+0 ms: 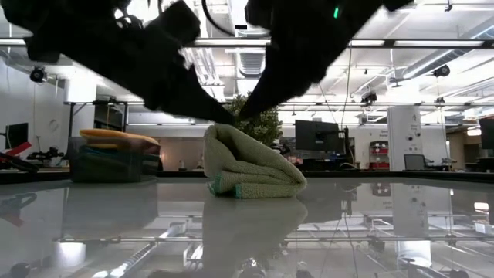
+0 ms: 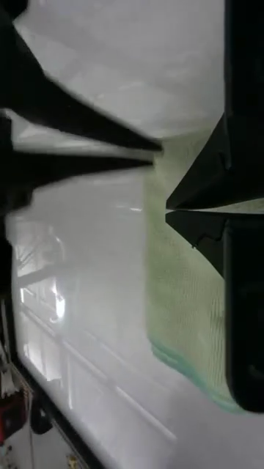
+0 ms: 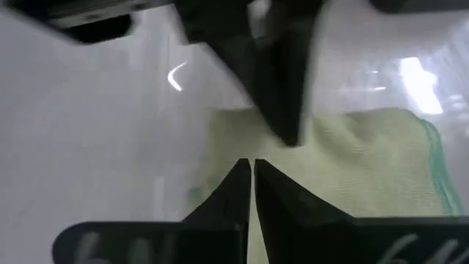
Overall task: Fold microfiber towels
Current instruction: Fold the green microfiber cloth, then put the green microfiber cloth into the black bin
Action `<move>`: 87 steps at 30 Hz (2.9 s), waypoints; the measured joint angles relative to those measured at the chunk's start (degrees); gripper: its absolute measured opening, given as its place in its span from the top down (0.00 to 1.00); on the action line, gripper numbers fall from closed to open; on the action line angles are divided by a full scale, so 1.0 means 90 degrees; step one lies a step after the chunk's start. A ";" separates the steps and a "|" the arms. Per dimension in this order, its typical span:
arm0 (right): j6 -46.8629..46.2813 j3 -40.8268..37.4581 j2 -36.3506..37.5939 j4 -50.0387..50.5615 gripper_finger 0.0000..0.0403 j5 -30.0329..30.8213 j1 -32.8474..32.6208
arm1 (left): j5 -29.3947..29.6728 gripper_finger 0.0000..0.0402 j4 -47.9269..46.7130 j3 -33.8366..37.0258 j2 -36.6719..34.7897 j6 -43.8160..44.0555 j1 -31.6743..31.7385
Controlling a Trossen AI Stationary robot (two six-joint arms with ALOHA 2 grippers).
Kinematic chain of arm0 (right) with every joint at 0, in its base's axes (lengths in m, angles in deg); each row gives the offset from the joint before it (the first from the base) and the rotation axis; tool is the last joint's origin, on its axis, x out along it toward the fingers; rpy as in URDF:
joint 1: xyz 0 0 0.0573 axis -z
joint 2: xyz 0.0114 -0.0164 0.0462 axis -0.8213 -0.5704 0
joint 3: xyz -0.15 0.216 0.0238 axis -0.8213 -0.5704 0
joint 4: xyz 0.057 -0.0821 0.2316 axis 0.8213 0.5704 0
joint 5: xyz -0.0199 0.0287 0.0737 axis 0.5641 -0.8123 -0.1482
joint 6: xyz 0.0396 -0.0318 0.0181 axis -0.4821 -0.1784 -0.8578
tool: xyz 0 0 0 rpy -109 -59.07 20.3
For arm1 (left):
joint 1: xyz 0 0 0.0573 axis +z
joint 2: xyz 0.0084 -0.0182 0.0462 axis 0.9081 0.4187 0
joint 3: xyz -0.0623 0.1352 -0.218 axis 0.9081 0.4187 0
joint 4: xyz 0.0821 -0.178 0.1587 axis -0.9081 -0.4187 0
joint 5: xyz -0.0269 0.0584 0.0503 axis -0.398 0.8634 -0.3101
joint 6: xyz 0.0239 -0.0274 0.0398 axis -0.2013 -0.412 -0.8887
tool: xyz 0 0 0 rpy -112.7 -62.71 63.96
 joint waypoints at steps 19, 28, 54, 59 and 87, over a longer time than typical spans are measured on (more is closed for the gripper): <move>-0.0077 -0.2461 -0.0429 -0.5041 0.97 -0.0064 0.1124 | -0.1344 1.00 0.0392 -0.0016 0.1290 0.0169 0.0041; -0.0284 -0.2615 -0.0810 -0.5061 0.97 0.0242 0.1228 | -0.1373 1.00 0.0295 -0.0014 0.1258 0.0179 0.0034; 0.1152 -0.2745 -0.0286 -0.5484 0.97 -0.1386 0.0366 | 0.0425 1.00 -0.0560 0.0009 -0.0103 -0.1678 0.0432; 0.1131 -0.2743 -0.0725 -0.5780 0.97 -0.1388 0.0366 | 0.0457 1.00 -0.0524 0.0008 0.0236 -0.1378 0.0903; -0.0133 -0.2735 0.0139 -0.4619 0.97 -0.1388 0.0396 | -0.0159 1.00 -0.0694 0.0005 -0.0774 -0.0516 0.0550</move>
